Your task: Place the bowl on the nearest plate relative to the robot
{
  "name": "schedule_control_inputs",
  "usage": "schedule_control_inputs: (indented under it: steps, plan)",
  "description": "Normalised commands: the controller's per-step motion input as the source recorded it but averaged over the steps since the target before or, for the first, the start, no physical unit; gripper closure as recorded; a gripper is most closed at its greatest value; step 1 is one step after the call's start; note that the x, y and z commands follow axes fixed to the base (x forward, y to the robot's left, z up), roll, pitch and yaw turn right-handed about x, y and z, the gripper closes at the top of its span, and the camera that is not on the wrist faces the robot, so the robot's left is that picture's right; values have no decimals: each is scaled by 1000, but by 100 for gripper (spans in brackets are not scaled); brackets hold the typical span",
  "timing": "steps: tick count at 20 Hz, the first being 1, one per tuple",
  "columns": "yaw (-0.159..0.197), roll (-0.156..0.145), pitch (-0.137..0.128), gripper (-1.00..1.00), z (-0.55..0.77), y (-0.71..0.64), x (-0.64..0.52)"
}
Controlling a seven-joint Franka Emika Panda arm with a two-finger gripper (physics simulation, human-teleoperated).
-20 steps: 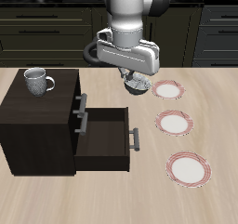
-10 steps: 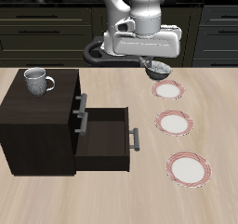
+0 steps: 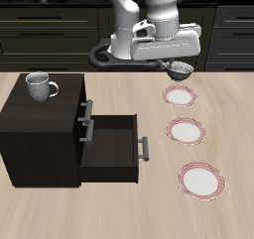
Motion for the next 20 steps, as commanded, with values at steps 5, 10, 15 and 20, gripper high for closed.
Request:
schedule_control_inputs:
  steps: [5,10,15,20]
  plan:
    - [98,18,-53,100,-43,94,-480]
    - [61,25,-45,100,-75,36,-422]
    - [34,15,-7,100,-180,24,-251]
    - [27,26,-12,100,-155,14,-284]
